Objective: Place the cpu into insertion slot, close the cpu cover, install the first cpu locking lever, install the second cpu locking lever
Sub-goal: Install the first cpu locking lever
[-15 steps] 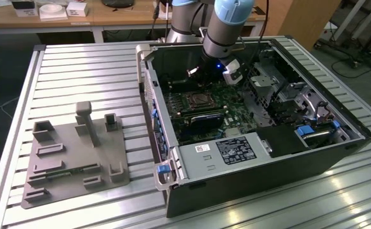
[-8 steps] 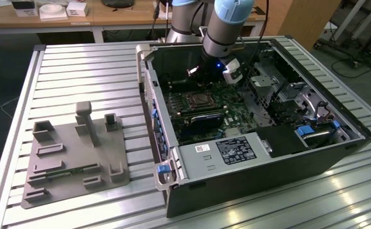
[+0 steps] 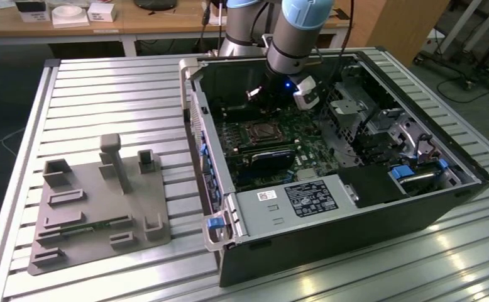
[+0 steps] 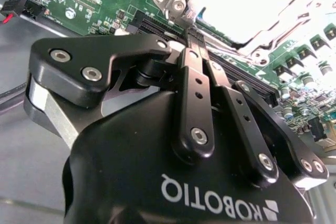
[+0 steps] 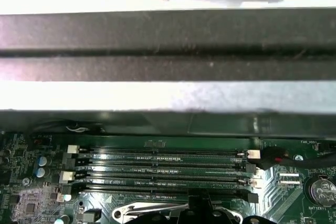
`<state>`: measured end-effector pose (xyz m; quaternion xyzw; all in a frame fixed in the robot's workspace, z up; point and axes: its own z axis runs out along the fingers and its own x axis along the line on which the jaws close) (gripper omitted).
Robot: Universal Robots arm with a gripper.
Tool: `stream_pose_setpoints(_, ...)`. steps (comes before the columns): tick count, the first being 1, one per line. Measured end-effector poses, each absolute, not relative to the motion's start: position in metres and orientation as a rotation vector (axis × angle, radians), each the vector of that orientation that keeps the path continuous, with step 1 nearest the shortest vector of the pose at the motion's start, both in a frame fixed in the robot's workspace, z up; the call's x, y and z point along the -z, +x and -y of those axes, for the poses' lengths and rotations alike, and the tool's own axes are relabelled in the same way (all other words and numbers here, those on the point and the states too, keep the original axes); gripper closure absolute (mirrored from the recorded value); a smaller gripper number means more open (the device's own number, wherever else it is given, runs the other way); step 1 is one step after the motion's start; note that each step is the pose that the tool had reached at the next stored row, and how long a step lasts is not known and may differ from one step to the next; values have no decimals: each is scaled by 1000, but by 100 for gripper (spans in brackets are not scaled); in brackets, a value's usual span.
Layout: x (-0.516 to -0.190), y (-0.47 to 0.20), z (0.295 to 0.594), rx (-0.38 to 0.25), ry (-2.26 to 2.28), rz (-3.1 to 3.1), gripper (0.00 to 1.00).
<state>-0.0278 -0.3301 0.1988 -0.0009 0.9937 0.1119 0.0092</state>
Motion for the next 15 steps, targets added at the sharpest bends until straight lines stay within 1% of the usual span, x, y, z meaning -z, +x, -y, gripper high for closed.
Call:
stream_pose_setpoints(9, -199, -28, 327, -330, -3, -3106, 90)
stream_pose_setpoints(15, -199, -28, 327, -299, -3, -3109, 90)
